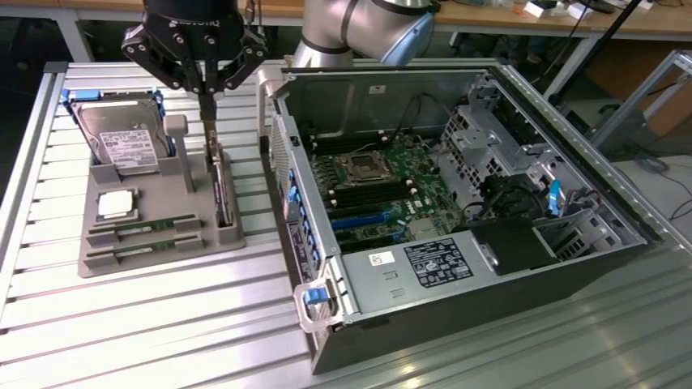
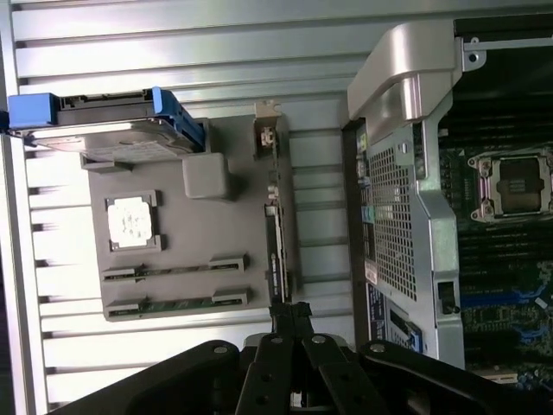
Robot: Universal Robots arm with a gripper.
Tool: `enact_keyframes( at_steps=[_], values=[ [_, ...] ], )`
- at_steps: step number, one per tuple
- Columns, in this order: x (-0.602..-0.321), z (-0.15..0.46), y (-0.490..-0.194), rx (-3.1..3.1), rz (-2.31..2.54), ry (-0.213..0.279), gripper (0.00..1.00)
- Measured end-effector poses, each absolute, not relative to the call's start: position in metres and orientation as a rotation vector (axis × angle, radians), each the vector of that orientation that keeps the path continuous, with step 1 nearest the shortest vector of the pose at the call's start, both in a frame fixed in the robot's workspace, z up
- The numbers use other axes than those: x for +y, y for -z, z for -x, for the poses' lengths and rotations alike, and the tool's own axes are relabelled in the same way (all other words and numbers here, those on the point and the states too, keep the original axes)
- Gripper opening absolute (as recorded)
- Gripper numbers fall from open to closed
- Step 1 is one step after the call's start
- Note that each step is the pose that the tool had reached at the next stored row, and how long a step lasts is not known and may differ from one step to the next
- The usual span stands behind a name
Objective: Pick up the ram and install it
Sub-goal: 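Reach for the ram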
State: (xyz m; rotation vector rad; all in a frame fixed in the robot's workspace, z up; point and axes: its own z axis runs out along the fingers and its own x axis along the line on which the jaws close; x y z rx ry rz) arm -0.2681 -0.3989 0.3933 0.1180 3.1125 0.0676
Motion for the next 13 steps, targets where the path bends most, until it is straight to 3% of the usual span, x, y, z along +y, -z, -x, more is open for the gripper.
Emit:
enact_keyframes(
  at_steps=[13],
  values=[
    [-0.399, 0.291, -0.393, 3.112, -0.118, -0.068, 0.10]
  ],
)
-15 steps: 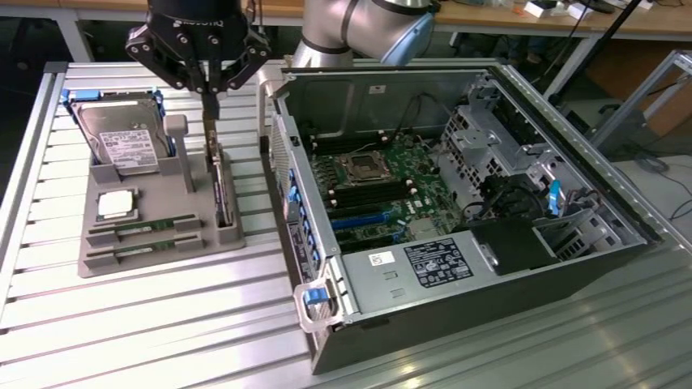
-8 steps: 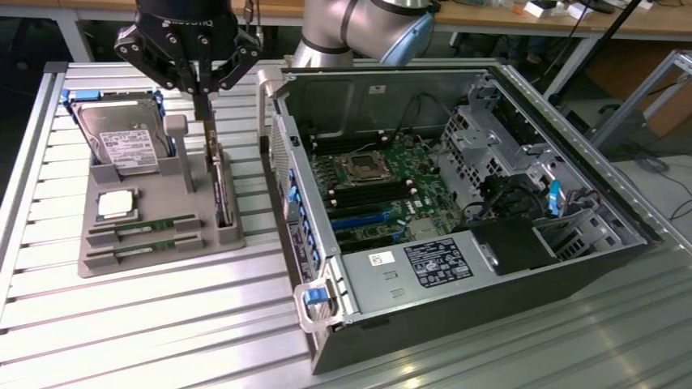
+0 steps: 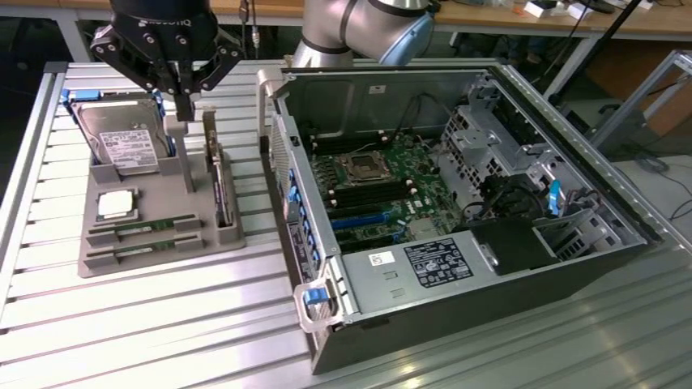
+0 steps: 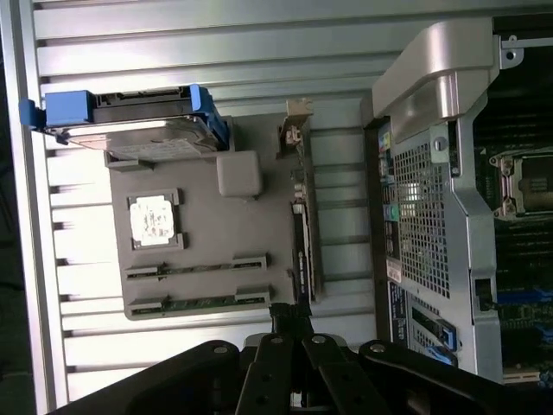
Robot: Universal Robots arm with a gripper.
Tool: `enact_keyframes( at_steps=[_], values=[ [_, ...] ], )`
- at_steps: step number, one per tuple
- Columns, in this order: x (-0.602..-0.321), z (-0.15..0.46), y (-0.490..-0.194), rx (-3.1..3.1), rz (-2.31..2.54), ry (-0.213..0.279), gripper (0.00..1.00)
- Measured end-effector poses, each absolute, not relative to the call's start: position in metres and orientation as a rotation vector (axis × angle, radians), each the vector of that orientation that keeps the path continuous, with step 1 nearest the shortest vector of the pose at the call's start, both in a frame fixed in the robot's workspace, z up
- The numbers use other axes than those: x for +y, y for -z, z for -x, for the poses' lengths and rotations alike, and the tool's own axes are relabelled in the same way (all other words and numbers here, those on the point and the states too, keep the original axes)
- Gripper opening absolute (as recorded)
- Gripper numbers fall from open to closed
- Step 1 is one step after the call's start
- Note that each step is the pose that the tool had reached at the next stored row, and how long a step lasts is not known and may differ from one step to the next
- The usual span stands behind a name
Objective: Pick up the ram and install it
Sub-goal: 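Reach for the ram, then pick up the ram and move it above insertion slot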
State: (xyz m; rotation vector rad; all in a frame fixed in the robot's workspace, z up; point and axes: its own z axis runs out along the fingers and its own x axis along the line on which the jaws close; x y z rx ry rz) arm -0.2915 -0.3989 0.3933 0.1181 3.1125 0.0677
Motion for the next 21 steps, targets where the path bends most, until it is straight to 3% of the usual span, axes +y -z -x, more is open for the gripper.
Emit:
enact_keyframes(
  at_steps=[21],
  values=[
    [-0.4054, 0.2979, -0.3933, 3.112, -0.118, -0.068, 0.10]
  ],
)
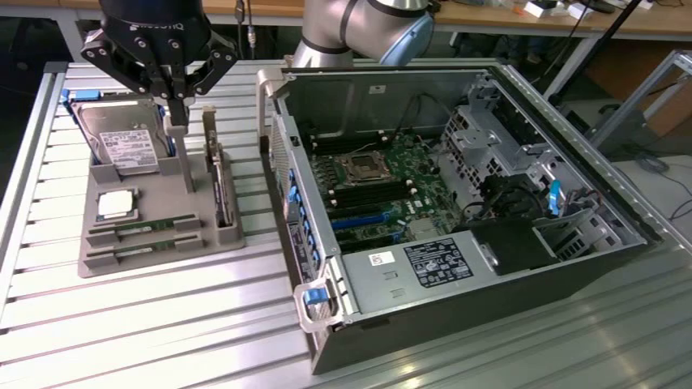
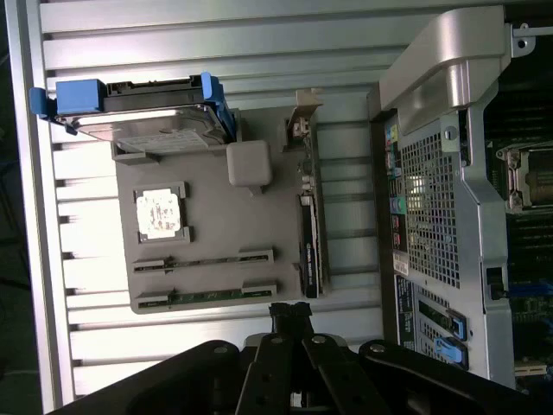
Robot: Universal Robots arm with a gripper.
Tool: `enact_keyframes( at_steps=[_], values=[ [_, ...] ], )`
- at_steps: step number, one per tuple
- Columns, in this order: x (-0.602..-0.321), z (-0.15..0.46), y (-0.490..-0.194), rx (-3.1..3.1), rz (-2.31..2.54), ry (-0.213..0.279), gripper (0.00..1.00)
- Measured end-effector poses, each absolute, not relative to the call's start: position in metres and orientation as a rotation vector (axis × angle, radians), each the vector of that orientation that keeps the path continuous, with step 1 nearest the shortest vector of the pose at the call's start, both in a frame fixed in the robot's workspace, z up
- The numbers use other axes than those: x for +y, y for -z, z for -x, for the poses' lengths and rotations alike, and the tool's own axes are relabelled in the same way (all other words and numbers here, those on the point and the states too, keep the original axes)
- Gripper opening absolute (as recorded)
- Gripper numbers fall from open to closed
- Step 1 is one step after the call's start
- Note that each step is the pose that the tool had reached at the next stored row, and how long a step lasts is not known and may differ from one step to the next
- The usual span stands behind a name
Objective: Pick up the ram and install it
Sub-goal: 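Pick up the ram and move it above insertion slot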
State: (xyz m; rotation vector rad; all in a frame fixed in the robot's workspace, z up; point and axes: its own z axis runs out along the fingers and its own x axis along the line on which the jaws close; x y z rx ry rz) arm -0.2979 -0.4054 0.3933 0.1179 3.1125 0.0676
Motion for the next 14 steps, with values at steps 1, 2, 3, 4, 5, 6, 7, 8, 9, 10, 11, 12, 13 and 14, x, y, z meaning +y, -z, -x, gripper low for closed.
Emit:
enact_keyframes(
  at_steps=[1, 2, 3, 4, 5, 6, 7, 8, 9, 10, 11, 12, 13, 14],
  values=[
    [-0.4054, 0.2979, -0.3933, 3.113, -0.116, -0.068, 0.10],
    [-0.4054, 0.2979, -0.3933, 3.113, -0.111, -0.068, 0.10],
    [-0.4054, 0.2979, -0.3933, 3.113, -0.101, -0.068, 0.10],
    [-0.4054, 0.2979, -0.3933, 3.114, -0.092, -0.068, 0.10],
    [-0.4054, 0.2979, -0.3933, 3.114, -0.074, -0.068, 0.10],
    [-0.4054, 0.2979, -0.3933, 3.115, -0.061, -0.068, 0.10],
    [-0.4054, 0.2979, -0.3933, 3.115, -0.047, -0.068, 0.10],
    [-0.4054, 0.2979, -0.3933, 3.116, -0.034, -0.069, 0.10],
    [-0.4054, 0.2979, -0.3933, 3.116, -0.019, -0.069, 0.10],
    [-0.4054, 0.2979, -0.3933, 3.116, -0.002, -0.069, 0.10],
    [-0.4054, 0.2979, -0.3933, 3.116, 0.005, -0.069, 0.10],
    [-0.4054, 0.2979, -0.3932, 3.117, 0.019, -0.069, 0.10],
    [-0.4054, 0.2979, -0.3933, 3.117, 0.032, -0.070, 0.10],
    [-0.4054, 0.2979, -0.3933, 3.117, 0.045, -0.070, 0.10]
  ],
)
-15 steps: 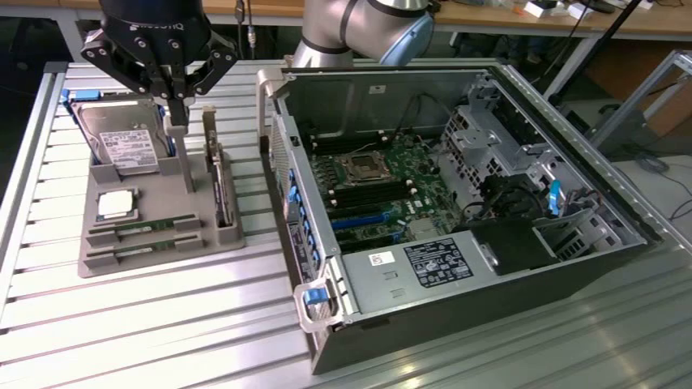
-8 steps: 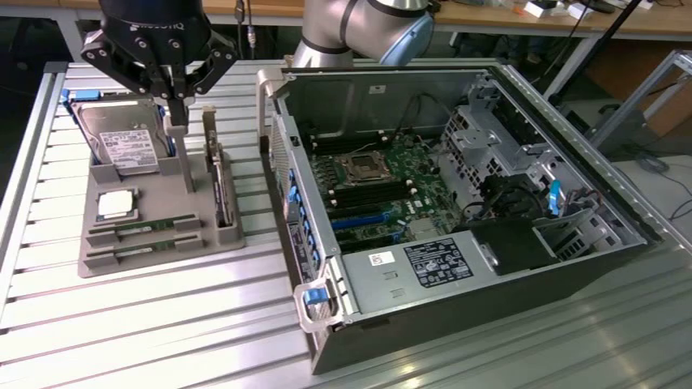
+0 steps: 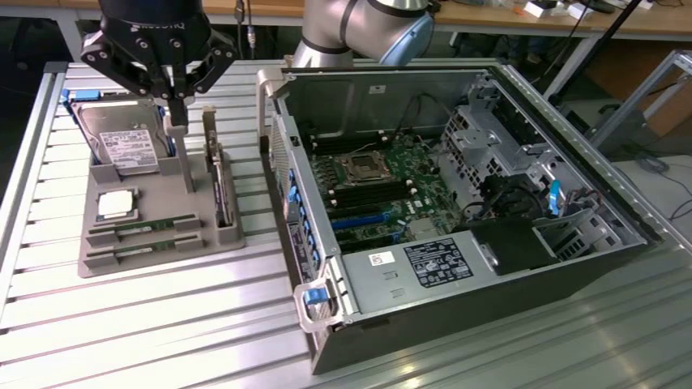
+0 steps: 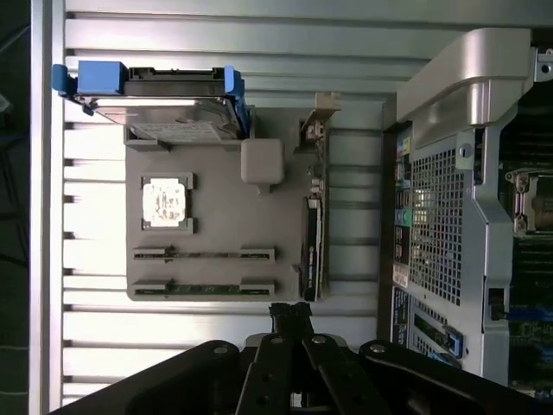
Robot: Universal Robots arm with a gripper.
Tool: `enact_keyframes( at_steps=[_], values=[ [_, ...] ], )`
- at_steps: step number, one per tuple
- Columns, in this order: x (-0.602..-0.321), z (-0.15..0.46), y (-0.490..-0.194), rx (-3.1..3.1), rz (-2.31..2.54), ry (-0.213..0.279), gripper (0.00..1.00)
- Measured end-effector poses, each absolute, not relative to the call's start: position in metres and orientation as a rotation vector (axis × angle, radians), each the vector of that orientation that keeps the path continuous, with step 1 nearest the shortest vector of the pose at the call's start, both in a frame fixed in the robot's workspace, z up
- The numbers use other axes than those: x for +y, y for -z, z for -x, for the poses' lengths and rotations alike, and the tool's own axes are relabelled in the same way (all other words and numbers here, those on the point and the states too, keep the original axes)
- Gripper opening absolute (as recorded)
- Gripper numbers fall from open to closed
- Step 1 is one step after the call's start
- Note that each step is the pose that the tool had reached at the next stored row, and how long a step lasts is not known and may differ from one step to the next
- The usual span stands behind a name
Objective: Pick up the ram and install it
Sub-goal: 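Pick up the ram and move it above insertion slot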
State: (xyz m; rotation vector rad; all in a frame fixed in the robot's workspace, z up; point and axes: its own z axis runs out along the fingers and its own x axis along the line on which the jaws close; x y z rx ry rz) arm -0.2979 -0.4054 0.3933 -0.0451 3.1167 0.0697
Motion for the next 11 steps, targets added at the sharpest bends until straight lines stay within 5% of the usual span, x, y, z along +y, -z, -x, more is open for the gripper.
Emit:
enact_keyframes(
  at_steps=[11],
  values=[
    [-0.4054, 0.2979, -0.3933, 3.114, 0.168, -0.071, 0.10]
  ],
)
